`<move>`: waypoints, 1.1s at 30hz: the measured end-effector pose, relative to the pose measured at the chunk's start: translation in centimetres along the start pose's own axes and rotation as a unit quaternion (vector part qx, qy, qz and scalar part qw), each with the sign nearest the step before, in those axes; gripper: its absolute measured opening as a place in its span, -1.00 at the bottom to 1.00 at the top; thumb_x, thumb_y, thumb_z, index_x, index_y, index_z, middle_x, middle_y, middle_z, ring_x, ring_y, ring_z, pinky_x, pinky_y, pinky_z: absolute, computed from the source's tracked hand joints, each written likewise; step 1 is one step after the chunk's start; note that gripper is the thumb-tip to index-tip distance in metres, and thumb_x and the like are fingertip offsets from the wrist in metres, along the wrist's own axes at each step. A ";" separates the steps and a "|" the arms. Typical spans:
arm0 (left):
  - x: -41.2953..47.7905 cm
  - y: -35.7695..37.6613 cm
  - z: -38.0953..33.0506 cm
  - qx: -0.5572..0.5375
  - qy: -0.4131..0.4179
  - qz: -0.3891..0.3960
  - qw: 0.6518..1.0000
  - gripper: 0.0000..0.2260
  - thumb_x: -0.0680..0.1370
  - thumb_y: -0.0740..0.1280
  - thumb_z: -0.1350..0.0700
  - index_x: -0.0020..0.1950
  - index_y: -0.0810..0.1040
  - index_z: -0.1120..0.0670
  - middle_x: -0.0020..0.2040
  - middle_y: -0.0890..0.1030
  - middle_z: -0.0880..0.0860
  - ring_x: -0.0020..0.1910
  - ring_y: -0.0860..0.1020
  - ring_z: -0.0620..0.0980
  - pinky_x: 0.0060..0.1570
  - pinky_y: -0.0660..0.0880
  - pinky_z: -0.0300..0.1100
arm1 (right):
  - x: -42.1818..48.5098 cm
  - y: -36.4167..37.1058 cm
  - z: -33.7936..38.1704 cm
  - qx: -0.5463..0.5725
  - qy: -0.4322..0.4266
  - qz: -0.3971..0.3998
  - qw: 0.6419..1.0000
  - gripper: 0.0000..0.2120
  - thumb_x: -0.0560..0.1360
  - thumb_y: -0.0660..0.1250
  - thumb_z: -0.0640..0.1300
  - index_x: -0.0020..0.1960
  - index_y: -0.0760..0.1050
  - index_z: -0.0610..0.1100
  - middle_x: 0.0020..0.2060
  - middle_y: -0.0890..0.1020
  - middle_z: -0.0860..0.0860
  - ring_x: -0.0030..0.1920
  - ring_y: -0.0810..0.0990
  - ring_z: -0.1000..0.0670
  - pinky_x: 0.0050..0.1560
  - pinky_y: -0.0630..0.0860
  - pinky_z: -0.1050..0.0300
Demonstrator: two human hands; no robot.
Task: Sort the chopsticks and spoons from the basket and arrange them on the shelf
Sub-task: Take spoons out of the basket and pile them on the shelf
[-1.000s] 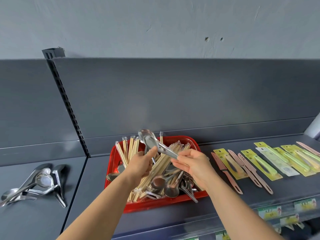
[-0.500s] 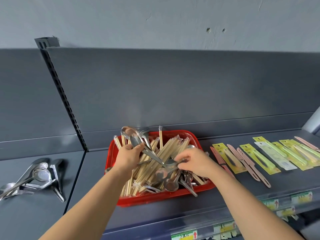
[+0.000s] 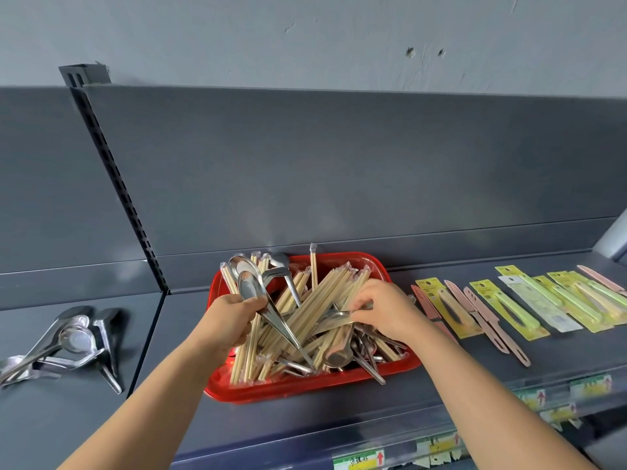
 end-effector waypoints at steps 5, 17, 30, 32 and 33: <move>-0.8 0.4 0.6 0.032 -0.015 0.026 0.999 -0.73 0.54 0.37 0.09 -0.30 0.39 0.10 -0.53 0.24 -0.06 -0.56 0.14 -0.09 -0.57 0.12 -0.27 | -0.9 -0.4 0.3 -0.002 -0.022 0.063 0.998 -0.81 0.48 0.39 -0.15 0.04 0.67 0.06 -0.22 0.55 0.29 -0.15 0.52 0.33 -0.10 0.44 0.32; -2.1 1.0 1.1 0.005 -0.039 0.009 0.999 -0.83 0.54 0.38 0.13 -0.14 0.44 0.17 -0.44 0.21 0.02 -0.56 0.16 -0.07 -0.64 0.24 -0.30 | -1.1 1.0 0.7 -0.123 0.018 0.143 0.982 -0.84 0.52 0.34 -0.13 -0.24 0.57 -0.05 -0.11 0.60 -0.20 -0.30 0.47 -0.10 -0.25 0.45 -0.05; -4.0 -3.9 -1.9 -0.034 0.020 -0.034 0.999 -0.70 0.56 0.35 0.12 -0.37 0.46 0.09 -0.56 0.28 -0.08 -0.61 0.17 -0.14 -0.64 0.15 -0.33 | 1.1 1.8 9.2 0.220 0.019 0.017 0.975 -0.68 0.58 0.25 0.04 -0.25 0.55 -0.10 -0.49 0.40 0.11 -0.48 0.35 0.13 -0.43 0.25 0.23; -4.8 -6.2 -2.1 -0.039 0.028 -0.058 0.997 -0.74 0.56 0.34 0.13 -0.33 0.51 0.14 -0.55 0.25 -0.08 -0.60 0.16 -0.14 -0.63 0.13 -0.33 | 1.8 3.2 12.5 0.295 0.023 0.016 0.955 -0.73 0.58 0.27 -0.04 -0.21 0.59 -0.13 -0.46 0.54 0.11 -0.44 0.48 0.17 -0.39 0.38 0.29; -5.1 -7.6 -2.0 -0.039 0.031 -0.072 0.996 -0.77 0.56 0.34 0.14 -0.27 0.52 0.18 -0.55 0.24 -0.08 -0.60 0.15 -0.14 -0.63 0.13 -0.33 | 2.2 4.0 14.2 0.338 0.027 0.017 0.941 -0.75 0.58 0.27 -0.08 -0.20 0.60 -0.16 -0.42 0.58 0.07 -0.40 0.53 0.14 -0.36 0.44 0.25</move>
Point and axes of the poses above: each hand's wrist, its own x-axis towards the middle knuckle, its own y-axis out of the palm, z = x × y, the point moved 2 cm from there along x, towards the middle knuckle
